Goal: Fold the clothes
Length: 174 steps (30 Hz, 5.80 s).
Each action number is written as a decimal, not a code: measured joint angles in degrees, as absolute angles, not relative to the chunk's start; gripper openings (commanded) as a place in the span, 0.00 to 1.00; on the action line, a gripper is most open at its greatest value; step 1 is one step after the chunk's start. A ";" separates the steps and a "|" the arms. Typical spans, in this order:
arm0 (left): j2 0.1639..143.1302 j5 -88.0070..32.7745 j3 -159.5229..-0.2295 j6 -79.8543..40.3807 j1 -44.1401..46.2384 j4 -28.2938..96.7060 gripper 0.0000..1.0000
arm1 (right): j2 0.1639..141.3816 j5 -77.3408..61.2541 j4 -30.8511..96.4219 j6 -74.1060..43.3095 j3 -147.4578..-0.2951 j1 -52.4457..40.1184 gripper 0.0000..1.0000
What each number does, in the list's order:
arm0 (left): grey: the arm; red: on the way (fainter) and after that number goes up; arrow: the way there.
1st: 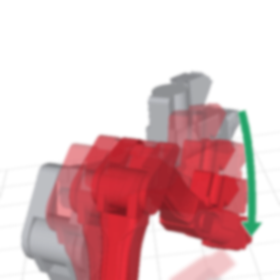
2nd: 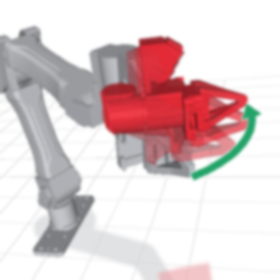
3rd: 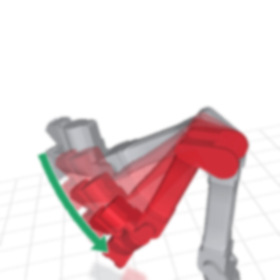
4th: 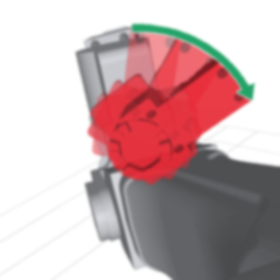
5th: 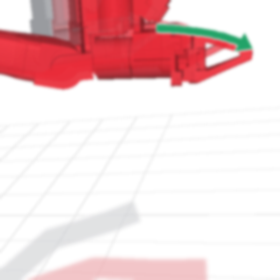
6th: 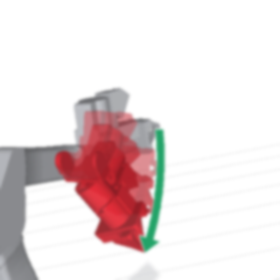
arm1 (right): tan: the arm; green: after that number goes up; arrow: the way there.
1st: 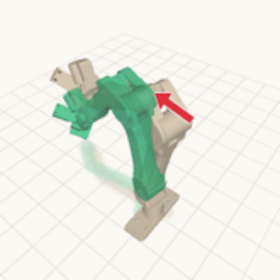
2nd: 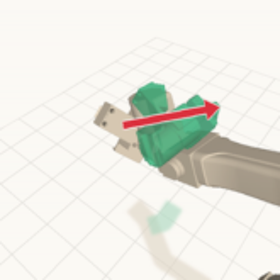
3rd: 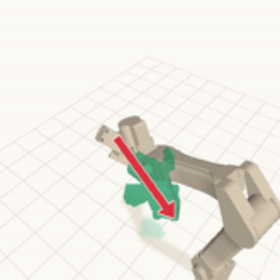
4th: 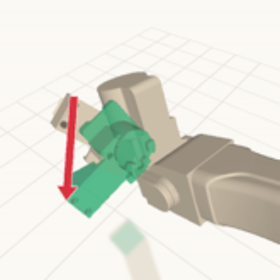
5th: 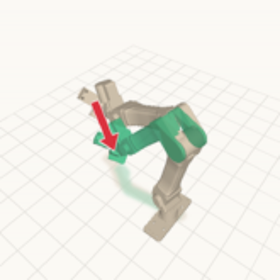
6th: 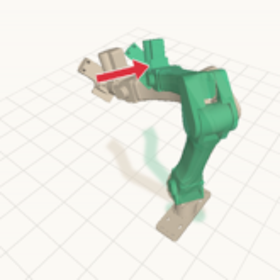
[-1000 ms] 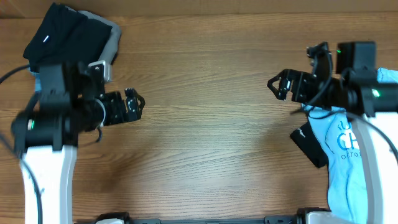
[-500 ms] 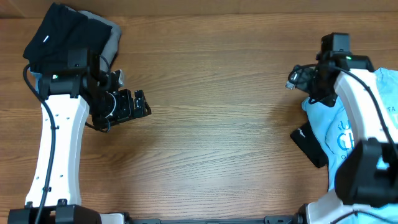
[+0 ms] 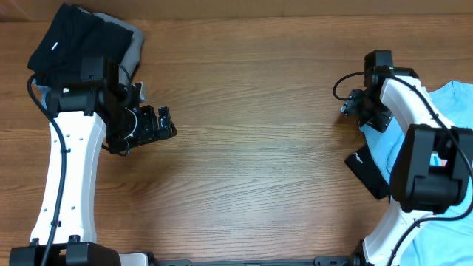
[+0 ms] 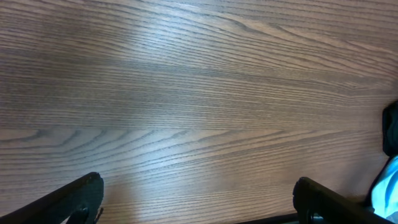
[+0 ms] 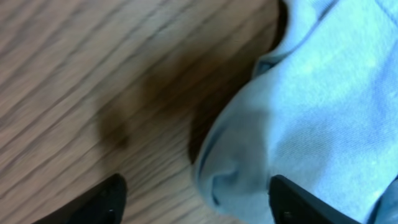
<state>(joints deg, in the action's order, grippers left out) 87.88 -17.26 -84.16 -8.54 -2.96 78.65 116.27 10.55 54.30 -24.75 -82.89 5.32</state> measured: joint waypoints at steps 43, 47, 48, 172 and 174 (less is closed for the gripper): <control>88.01 -7.79 -119.46 -8.60 -15.68 96.47 1.00 | 108.79 -2.52 75.61 -9.80 -130.91 -40.66 0.65; 87.70 -8.19 -124.86 -8.58 -16.27 96.64 1.00 | 108.79 3.20 76.03 -10.85 -130.93 -51.31 0.80; 87.64 -8.58 -125.43 -8.58 -16.27 96.64 1.00 | 108.79 5.39 76.49 -11.27 -130.93 -52.60 0.80; 132.79 -1.87 -102.30 0.62 -7.51 38.37 0.17 | 103.00 -6.07 89.36 -22.48 -111.09 1.56 0.93; 132.77 -4.14 -102.48 -0.14 -10.11 39.24 0.32 | 103.02 -5.65 86.15 -22.52 -105.69 2.20 0.88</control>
